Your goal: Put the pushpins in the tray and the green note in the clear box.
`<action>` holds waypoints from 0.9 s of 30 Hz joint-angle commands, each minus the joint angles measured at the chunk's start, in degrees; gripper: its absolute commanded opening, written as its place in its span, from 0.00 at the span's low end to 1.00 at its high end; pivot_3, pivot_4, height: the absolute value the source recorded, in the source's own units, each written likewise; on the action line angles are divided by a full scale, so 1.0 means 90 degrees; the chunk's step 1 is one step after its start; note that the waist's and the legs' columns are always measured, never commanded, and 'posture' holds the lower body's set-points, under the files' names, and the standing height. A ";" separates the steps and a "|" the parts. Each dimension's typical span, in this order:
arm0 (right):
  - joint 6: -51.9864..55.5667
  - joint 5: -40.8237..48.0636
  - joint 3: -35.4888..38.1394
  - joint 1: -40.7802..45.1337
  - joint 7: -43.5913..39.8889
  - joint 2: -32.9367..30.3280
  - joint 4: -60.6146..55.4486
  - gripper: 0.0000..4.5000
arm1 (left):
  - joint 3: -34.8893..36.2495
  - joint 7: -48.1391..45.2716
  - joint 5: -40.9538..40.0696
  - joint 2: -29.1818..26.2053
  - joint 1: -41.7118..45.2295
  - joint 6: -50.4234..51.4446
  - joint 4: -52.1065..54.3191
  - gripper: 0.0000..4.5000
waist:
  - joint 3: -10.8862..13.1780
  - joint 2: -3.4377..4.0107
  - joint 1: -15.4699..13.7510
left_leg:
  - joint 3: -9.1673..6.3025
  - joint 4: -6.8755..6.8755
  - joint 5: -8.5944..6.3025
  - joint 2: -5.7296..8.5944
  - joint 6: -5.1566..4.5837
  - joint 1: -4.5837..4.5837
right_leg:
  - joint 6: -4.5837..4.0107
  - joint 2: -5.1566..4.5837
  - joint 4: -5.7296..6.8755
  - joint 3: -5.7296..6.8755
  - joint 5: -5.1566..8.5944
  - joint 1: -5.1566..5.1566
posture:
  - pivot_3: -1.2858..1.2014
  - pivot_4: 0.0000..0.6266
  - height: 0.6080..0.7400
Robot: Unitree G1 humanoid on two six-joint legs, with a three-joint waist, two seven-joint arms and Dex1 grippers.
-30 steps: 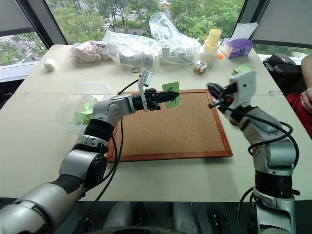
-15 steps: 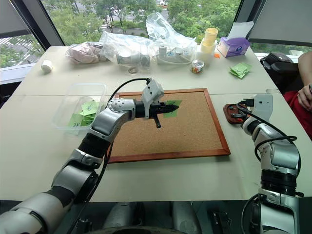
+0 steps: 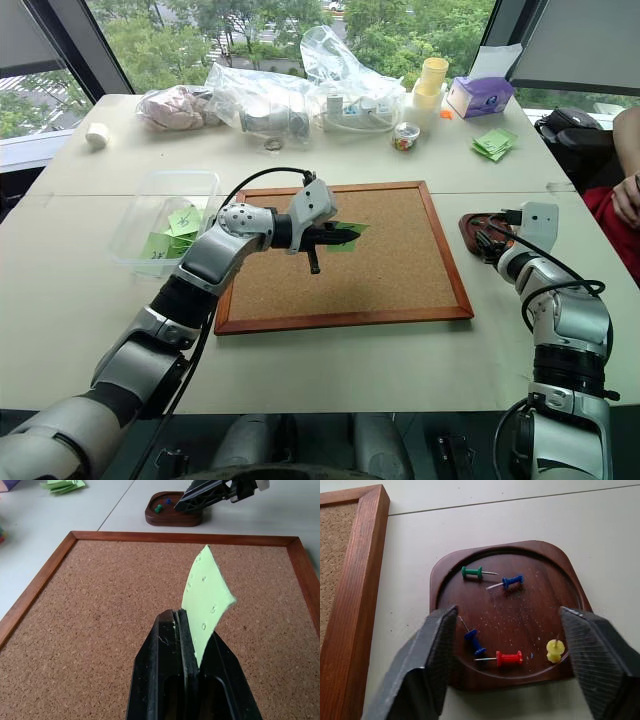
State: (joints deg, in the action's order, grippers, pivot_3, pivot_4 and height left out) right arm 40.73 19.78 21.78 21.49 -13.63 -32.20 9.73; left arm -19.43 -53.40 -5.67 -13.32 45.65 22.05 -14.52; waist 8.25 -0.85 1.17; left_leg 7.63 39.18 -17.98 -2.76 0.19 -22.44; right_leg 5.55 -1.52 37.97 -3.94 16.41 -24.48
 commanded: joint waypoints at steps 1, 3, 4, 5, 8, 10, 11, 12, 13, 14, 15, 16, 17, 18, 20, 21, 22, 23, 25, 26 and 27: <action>-0.0188 0.0068 0.0194 0.0166 0.0019 0.0002 -0.0147 0.98 | 0.0109 -0.0020 -0.0055 -0.0044 -0.0015 -0.0006 0.0227 0.00 | 0.0000 0.0000 -0.0003 | 0.0000 0.0000 0.0000 0.0000 0.0000 0.0000 | 0.0000 0.0000 0.0000 0.0000 0.0000 0.0000 | 0.52 0.24 0.99; -0.0291 0.0075 0.0225 0.0158 0.0023 -0.0004 -0.0219 0.98 | 0.0159 -0.0015 -0.0090 -0.0071 -0.0037 0.0038 0.0276 0.00 | 0.0000 0.0000 -0.0005 | 0.0000 0.0000 0.0000 0.0000 0.0000 0.0000 | 0.0000 -0.0001 0.0000 0.0000 0.0000 0.0000 | 0.52 0.24 0.99; -0.0522 0.0082 0.0225 0.0177 -0.0057 -0.0029 -0.0403 0.98 | 0.0269 0.0016 -0.0156 -0.0097 -0.0034 0.0082 0.0343 0.00 | 0.0000 0.0000 -0.0005 | 0.0000 0.0000 0.0000 0.0000 0.0000 0.0000 | 0.0000 -0.0001 0.0000 0.0000 0.0000 0.0000 | 0.52 0.24 0.99; -0.0690 0.0088 0.0221 0.0188 -0.0114 -0.0046 -0.0539 0.98 | 0.0347 0.0038 -0.0204 -0.0118 -0.0032 0.0112 0.0394 0.00 | 0.0002 0.0004 -0.0005 | 0.0000 0.0000 0.0000 0.0000 0.0000 0.0000 | 0.0000 -0.0001 0.0000 0.0000 0.0000 0.0000 | 0.52 0.24 0.99; -0.0962 0.0361 0.0148 0.0366 -0.0491 -0.0084 -0.1177 0.98 | 0.0825 0.0045 -0.0615 -0.0346 0.0089 0.0803 0.0854 0.00 | 0.0006 0.0010 0.0022 | 0.0000 0.0000 0.0000 -0.0002 0.0000 0.0000 | 0.0000 0.0000 0.0001 0.0000 0.0000 -0.0001 | 0.52 0.24 0.99; -0.0725 0.0917 0.0112 0.0552 -0.0882 -0.0041 -0.1736 0.98 | 0.1357 0.0191 -0.0969 -0.0710 0.0371 0.1888 0.1180 0.00 | 0.0012 0.0014 0.0072 | 0.0000 0.0000 0.0000 -0.0006 0.0001 0.0000 | 0.0001 0.0002 0.0005 0.0000 0.0000 -0.0004 | 0.52 0.24 0.99; -0.0523 0.1223 0.0066 0.0589 -0.1109 -0.0046 -0.2013 0.98 | 0.1673 0.0375 -0.1137 -0.0867 0.0539 0.2449 0.1255 0.00 | 0.0014 0.0015 0.0105 | -0.0004 0.0000 0.0001 -0.0009 0.0001 0.0000 | 0.0001 0.0005 0.0009 0.0001 0.0000 -0.0005 | 0.52 0.24 0.99; -0.0332 0.1505 -0.0024 0.0587 -0.1363 -0.0081 -0.2295 0.98 | 0.1945 0.0557 -0.1248 -0.1048 0.0673 0.2907 0.1306 0.00 | 0.0014 0.0014 0.0125 | -0.0010 0.0000 0.0002 -0.0010 0.0003 -0.0001 | 0.0001 0.0007 0.0012 0.0002 0.0000 -0.0005 | 0.52 0.24 0.99; -0.0164 0.1736 -0.0165 0.0544 -0.1639 -0.0153 -0.2585 0.98 | 0.2152 0.0675 -0.1300 -0.1281 0.0775 0.3236 0.1362 0.00 | 0.0014 0.0014 0.0140 | -0.0014 0.0000 0.0002 -0.0012 0.0003 -0.0001 | 0.0001 0.0010 0.0012 0.0004 0.0000 -0.0004 | 0.52 0.24 0.99; 0.0016 0.1955 -0.0433 0.0462 -0.2007 -0.0284 -0.2959 0.98 | 0.2308 0.0750 -0.1270 -0.1673 0.0824 0.3595 0.1459 0.00 | 0.0014 0.0013 0.0154 | -0.0018 -0.0002 0.0001 -0.0012 0.0003 -0.0003 | 0.0001 0.0009 0.0011 0.0007 0.0000 -0.0004 | 0.52 0.24 0.99; 0.0179 0.2125 -0.0694 0.0383 -0.2315 -0.0404 -0.3280 0.98 | 0.2344 0.0787 -0.1148 -0.2084 0.0802 0.3769 0.1546 0.00 | 0.0014 0.0014 0.0165 | -0.0018 -0.0003 0.0001 -0.0012 0.0002 -0.0001 | 0.0002 0.0009 0.0010 0.0006 0.0000 -0.0003 | 0.52 0.24 0.99; 0.0425 0.2324 -0.0943 0.0314 -0.2584 -0.0534 -0.3542 0.98 | 0.2337 0.0787 -0.1021 -0.2474 0.0734 0.3817 0.1613 0.00 | 0.0014 0.0014 0.0182 | -0.0017 -0.0006 0.0001 -0.0011 0.0002 -0.0001 | 0.0004 0.0009 0.0007 0.0006 0.0002 -0.0003 | 0.52 0.24 0.99; 0.0560 0.2454 -0.1203 0.0233 -0.2877 -0.0678 -0.3779 0.98 | 0.2347 0.0790 -0.0973 -0.2792 0.0661 0.3886 0.1630 0.00 | 0.0014 0.0014 0.0193 | -0.0016 -0.0010 0.0001 -0.0011 0.0002 0.0002 | 0.0004 0.0008 0.0007 0.0005 0.0003 -0.0003 | 0.52 0.24 0.99; 0.0544 0.2430 -0.1441 0.0172 -0.3081 -0.0776 -0.3922 0.98 | 0.2371 0.0824 -0.0961 -0.3029 0.0588 0.3952 0.1598 0.00 | 0.0014 0.0014 0.0180 | -0.0016 -0.0013 0.0001 -0.0013 0.0003 0.0002 | 0.0003 0.0008 0.0006 0.0005 0.0003 -0.0004 | 0.52 0.24 0.99; 0.0412 0.2184 -0.1904 0.0154 -0.3244 -0.0829 -0.3969 0.98 | 0.2331 0.0934 -0.0841 -0.3451 0.0370 0.4044 0.1500 0.00 | 0.0017 0.0008 0.0139 | -0.0016 -0.0006 0.0001 -0.0011 0.0003 0.0000 | 0.0003 0.0001 0.0008 0.0010 0.0003 -0.0003 | 0.52 0.24 0.99; 0.0339 0.2064 -0.2153 0.0163 -0.3341 -0.0831 -0.3983 0.98 | 0.2335 0.1035 -0.0787 -0.3614 0.0204 0.4163 0.1523 0.00 | 0.0018 0.0003 0.0113 | -0.0014 0.0001 0.0001 -0.0007 0.0003 0.0000 | 0.0004 -0.0005 0.0009 0.0011 0.0003 0.0001 | 0.52 0.24 0.99; 0.0281 0.1983 -0.2360 0.0167 -0.3433 -0.0809 -0.3982 0.98 | 0.2381 0.1185 -0.0765 -0.3701 0.0015 0.4398 0.1630 0.00 | 0.0015 -0.0005 0.0090 | -0.0014 0.0005 0.0000 -0.0002 0.0002 0.0000 | 0.0004 -0.0009 0.0009 0.0012 0.0003 0.0003 | 0.52 0.24 0.99; 0.0235 0.1934 -0.2487 0.0166 -0.3504 -0.0795 -0.3980 0.98 | 0.2422 0.1297 -0.0776 -0.3742 -0.0108 0.4574 0.1723 0.00 | 0.0016 -0.0014 0.0066 | -0.0013 0.0008 -0.0001 0.0001 -0.0001 0.0000 | 0.0003 -0.0012 0.0009 0.0012 0.0003 0.0005 | 0.52 0.24 0.99; 0.0075 0.1785 -0.2707 0.0181 -0.3573 -0.0686 -0.3827 0.98 | 0.2659 0.1636 -0.0818 -0.3697 -0.0545 0.5065 0.2050 0.00 | 0.0027 -0.0034 0.0005 | -0.0012 0.0011 -0.0008 0.0003 -0.0013 -0.0002 | 0.0003 -0.0014 0.0007 0.0012 0.0003 0.0006 | 0.52 0.24 0.99; -0.0035 0.1668 -0.2797 0.0197 -0.3582 -0.0634 -0.3704 0.98 | 0.2786 0.1923 -0.0739 -0.3617 -0.0697 0.5262 0.2103 0.00 | 0.0032 -0.0045 -0.0021 | -0.0011 0.0012 -0.0008 0.0003 -0.0013 -0.0002 | 0.0003 -0.0014 0.0009 0.0012 0.0003 0.0005 | 0.52 0.24 0.99; -0.0114 0.1571 -0.2869 0.0214 -0.3594 -0.0598 -0.3604 0.99 | 0.2860 0.2143 -0.0665 -0.3572 -0.0847 0.5354 0.2136 0.07 | 0.0034 -0.0055 -0.0031 | -0.0013 0.0012 -0.0006 0.0001 -0.0009 -0.0006 | 0.0003 -0.0013 0.0008 0.0013 0.0003 0.0001 | 0.52 0.24 0.99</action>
State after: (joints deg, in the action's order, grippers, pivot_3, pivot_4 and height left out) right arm 41.87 35.33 -3.73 22.61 -45.47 -38.07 -23.39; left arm 3.28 -37.77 -12.92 -45.39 38.29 68.19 2.05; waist 8.55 -1.35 0.89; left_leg 7.51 39.29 -18.03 -2.75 0.11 -22.50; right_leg 5.58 -1.64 38.05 -3.82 16.44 -24.47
